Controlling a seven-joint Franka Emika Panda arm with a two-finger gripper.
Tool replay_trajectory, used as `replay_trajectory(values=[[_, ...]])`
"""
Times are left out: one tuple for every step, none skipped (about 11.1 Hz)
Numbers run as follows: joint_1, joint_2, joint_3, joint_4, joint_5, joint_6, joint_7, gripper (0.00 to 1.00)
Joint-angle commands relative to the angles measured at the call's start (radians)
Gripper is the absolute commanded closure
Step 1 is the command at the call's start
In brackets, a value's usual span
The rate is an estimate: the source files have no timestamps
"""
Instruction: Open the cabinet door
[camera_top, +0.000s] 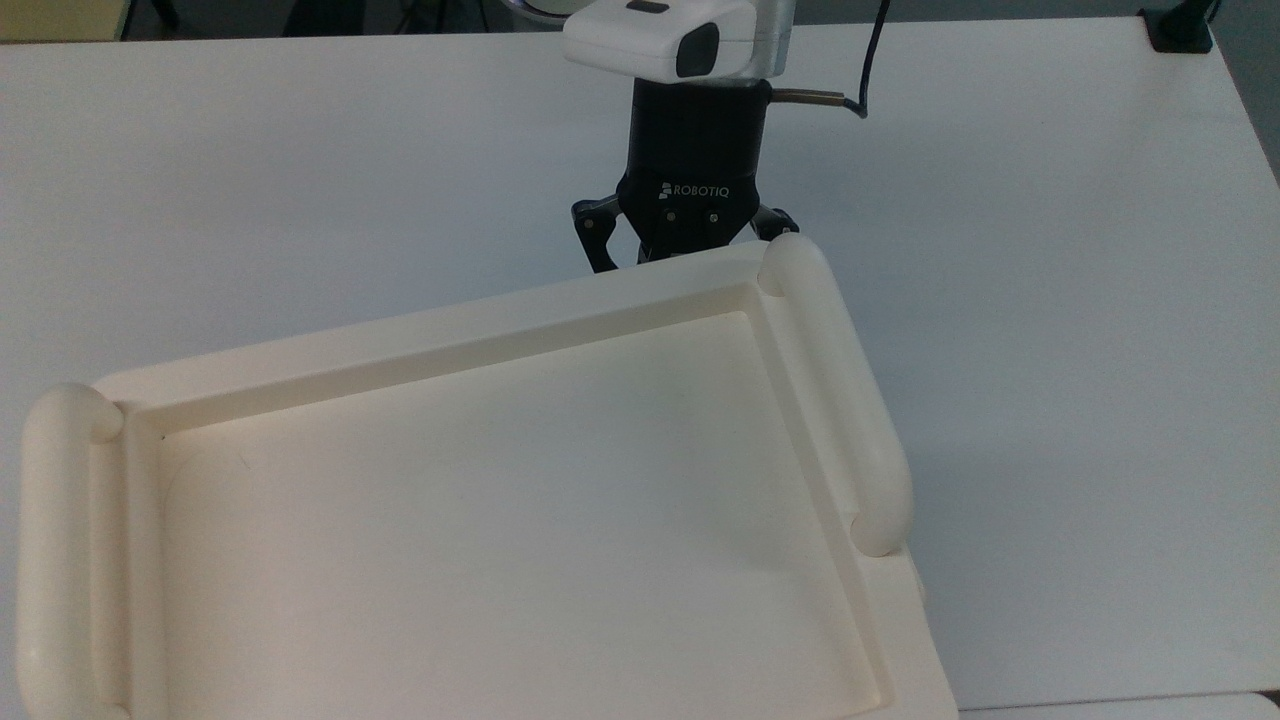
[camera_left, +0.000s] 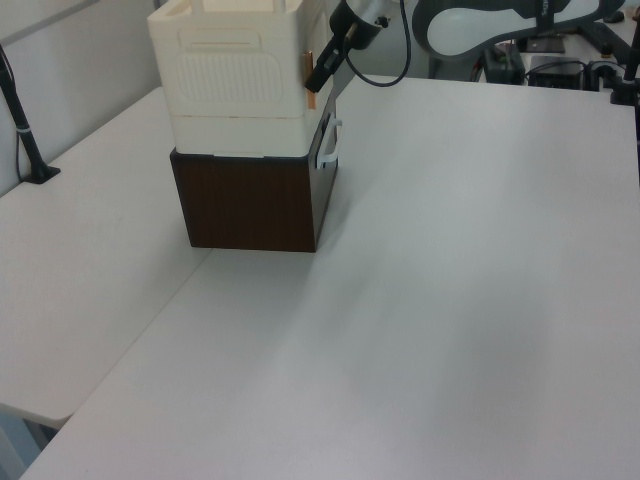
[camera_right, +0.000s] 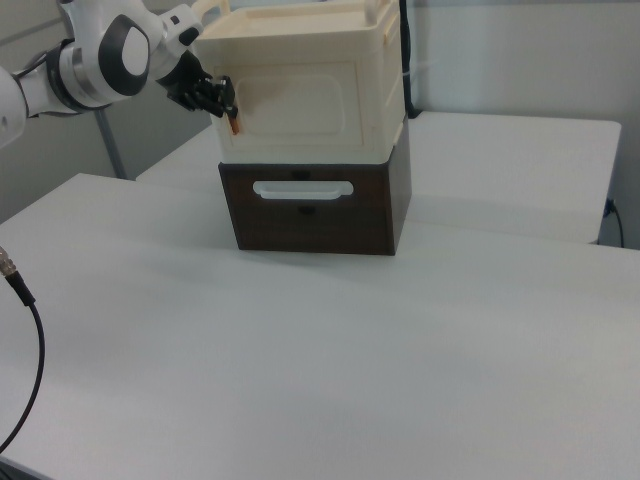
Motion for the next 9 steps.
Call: replay_trajectory(values=[[0.004, 0.017, -0.005, 0.008, -0.007, 0.017, 0.023, 0.76], [0.002, 0.018, -0.007, 0.008, -0.007, 0.017, 0.023, 0.76], [0.002, 0.017, -0.010, 0.006, -0.007, 0.017, 0.023, 0.78], [0.000, 0.017, -0.013, 0.003, -0.006, 0.017, 0.023, 0.81], [-0.004, 0.017, -0.013, 0.000, -0.006, 0.017, 0.023, 0.85], [-0.006, 0.017, -0.013, 0.000, -0.003, 0.017, 0.023, 0.89], [-0.006, 0.012, -0.013, -0.001, 0.003, 0.008, 0.023, 0.95], [-0.004, 0.003, -0.012, -0.012, 0.008, 0.004, 0.024, 0.99], [-0.003, -0.020, -0.010, -0.047, 0.011, 0.003, 0.024, 1.00]])
